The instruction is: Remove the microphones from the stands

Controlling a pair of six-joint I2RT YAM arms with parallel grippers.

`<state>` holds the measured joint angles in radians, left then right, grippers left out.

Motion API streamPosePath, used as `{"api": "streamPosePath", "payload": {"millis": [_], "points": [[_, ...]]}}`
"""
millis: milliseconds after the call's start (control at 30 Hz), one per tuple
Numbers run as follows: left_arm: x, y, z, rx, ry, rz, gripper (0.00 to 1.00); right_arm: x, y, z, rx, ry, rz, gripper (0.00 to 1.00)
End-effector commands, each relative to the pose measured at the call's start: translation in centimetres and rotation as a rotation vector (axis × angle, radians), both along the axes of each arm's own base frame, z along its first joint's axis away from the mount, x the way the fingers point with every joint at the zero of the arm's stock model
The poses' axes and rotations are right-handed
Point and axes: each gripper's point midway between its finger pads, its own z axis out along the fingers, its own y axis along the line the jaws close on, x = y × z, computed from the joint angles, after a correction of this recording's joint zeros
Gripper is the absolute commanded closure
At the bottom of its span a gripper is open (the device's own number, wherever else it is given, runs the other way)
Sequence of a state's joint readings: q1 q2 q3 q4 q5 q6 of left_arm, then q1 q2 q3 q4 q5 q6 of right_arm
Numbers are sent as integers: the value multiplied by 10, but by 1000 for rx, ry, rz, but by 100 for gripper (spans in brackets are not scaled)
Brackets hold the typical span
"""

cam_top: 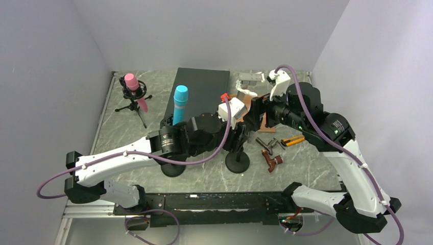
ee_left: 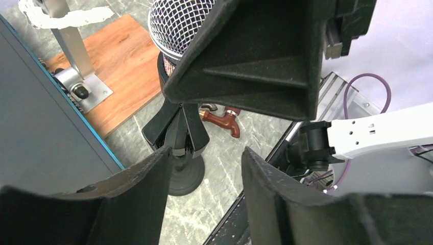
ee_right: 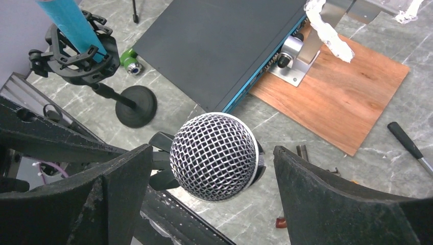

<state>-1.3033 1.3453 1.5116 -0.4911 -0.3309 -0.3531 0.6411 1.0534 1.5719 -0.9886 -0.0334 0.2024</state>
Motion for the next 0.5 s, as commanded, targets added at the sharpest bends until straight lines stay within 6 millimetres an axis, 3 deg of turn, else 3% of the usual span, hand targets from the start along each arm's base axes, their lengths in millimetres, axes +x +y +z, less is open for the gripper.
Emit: {"api": "streamPosePath", "payload": {"millis": [0, 100, 300, 467], "points": [[1, -3, 27, -70, -38, 5, 36, 4, 0, 8, -10, -36, -24, 11], [3, -6, 26, -56, -59, 0, 16, 5, 2, 8, -18, -39, -20, 12], [11, -9, 18, -21, -81, 23, 2, 6, 7, 7, -28, -38, -11, 16], [21, -11, 6, 31, -126, 41, 4, 5, 7, 8, -21, -44, -16, 20]]}}
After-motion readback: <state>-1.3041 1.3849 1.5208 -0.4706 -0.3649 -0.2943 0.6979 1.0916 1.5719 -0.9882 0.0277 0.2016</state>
